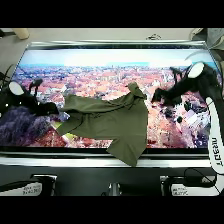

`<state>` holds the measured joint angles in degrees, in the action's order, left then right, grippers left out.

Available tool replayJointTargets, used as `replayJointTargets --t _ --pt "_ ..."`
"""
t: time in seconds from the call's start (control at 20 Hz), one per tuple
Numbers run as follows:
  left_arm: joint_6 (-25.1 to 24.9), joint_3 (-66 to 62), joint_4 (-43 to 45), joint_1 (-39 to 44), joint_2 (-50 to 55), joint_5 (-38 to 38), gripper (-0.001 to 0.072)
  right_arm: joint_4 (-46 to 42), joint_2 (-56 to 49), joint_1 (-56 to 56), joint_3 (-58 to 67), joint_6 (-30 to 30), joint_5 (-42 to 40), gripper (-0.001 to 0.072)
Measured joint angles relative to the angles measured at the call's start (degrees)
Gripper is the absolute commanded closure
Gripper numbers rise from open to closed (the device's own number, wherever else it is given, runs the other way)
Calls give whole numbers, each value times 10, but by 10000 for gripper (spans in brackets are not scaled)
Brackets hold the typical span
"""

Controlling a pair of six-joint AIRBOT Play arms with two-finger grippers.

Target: Fold the shirts.

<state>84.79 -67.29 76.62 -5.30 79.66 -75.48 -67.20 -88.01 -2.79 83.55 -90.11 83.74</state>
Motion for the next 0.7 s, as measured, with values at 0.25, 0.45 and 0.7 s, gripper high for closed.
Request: replayJointTargets --t 0.25,0.45,0.7 --pt "-27 115 -45 -22 3 32 104 15 38 -15 -159 29 2 72" --pt "-39 147 -71 -3 14 76 616 24 43 -17 -224 37 -25 71" --pt "-55 149 -80 9 14 77 681 44 31 24 -292 41 -95 133"
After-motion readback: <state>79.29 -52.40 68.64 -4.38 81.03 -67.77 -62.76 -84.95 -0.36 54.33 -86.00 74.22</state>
